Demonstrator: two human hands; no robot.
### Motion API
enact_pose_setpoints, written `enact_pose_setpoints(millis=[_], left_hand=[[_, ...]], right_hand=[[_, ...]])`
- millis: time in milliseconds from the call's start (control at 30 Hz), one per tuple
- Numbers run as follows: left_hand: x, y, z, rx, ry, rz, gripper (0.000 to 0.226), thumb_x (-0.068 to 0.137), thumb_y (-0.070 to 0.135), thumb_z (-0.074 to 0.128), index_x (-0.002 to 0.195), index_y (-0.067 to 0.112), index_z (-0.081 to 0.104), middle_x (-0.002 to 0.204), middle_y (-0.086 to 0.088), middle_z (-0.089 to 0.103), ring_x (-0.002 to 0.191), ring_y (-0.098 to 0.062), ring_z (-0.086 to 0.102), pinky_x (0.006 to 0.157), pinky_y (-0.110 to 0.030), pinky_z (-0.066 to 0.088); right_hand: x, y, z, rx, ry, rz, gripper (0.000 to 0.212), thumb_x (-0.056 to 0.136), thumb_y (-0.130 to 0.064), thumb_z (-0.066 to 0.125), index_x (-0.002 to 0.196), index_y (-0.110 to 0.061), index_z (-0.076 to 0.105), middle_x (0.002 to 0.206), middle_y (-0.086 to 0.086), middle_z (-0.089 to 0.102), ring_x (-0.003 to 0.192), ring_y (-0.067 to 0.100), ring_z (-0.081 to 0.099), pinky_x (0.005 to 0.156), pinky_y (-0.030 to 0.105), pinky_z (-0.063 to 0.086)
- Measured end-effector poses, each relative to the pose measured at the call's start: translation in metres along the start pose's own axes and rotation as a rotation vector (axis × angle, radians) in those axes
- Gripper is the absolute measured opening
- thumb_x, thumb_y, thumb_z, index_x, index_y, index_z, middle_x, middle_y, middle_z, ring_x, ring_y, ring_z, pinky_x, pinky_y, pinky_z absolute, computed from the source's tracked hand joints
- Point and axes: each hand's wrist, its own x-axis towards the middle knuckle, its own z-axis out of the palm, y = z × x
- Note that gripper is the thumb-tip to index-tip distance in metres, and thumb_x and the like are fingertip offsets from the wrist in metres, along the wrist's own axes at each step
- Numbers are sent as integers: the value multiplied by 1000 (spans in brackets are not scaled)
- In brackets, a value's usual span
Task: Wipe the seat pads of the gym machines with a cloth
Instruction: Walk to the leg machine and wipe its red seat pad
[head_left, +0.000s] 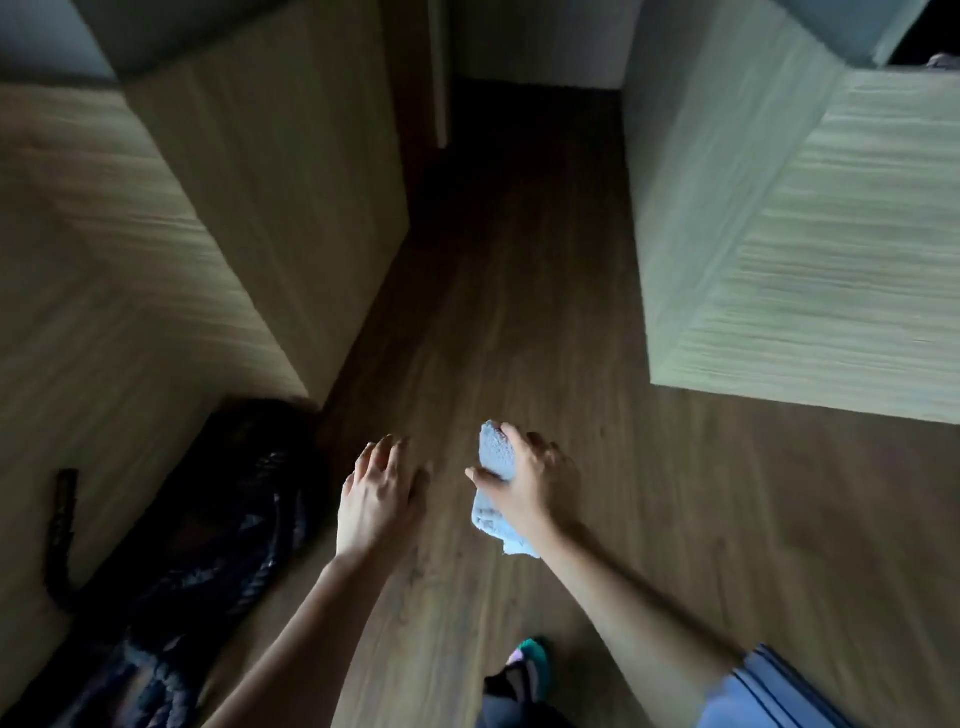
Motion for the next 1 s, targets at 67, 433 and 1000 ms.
enact_pose_setpoints(millis=[67,433,1000], left_hand=[[41,40,22,-10,-36,47,71,80,56,24,126,13,57,132,-10,56,129,-30,45,98,-44,42],[225,262,164,26,-247,467,71,82,54,19,133,18,52,138,-5,53,125,-30,48,95,-45,44],[345,697,426,-13,-614,1169,61,90,48,29,121,6,62,119,-16,64,110,-36,61,89,-45,50]], right_hand=[[40,35,-22,-19,62,39,58,63,-56,76,112,-27,64,88,3,69,77,29,64,67,34,51],[183,238,-125,-69,174,346,57,73,-63,61,122,-36,52,101,-4,66,90,21,63,77,32,49],[278,589,-323,-146,458,1089,62,75,-63,60,129,-35,46,117,-3,60,100,28,62,78,36,47]])
